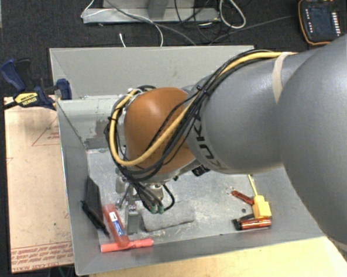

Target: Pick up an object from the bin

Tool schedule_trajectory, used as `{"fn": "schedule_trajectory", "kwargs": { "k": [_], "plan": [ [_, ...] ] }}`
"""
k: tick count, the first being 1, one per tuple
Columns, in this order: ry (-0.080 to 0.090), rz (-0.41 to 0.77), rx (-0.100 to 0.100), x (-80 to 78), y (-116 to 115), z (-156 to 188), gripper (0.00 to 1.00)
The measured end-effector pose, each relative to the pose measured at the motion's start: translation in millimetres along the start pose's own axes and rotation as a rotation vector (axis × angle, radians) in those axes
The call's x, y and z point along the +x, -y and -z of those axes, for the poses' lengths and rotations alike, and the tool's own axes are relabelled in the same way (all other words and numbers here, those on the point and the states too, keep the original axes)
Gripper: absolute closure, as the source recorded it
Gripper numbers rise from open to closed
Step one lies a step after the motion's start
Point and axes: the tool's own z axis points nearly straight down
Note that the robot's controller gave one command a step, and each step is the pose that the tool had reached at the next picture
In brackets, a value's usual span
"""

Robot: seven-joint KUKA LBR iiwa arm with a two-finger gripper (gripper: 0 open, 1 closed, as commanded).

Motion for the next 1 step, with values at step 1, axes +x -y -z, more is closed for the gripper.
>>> {"fn": "schedule_trajectory", "kwargs": {
  "k": [1],
  "plan": [
    [0.006,-0.005,-0.001,-2.3,1.1,3.5,0.0]
  ]
}}
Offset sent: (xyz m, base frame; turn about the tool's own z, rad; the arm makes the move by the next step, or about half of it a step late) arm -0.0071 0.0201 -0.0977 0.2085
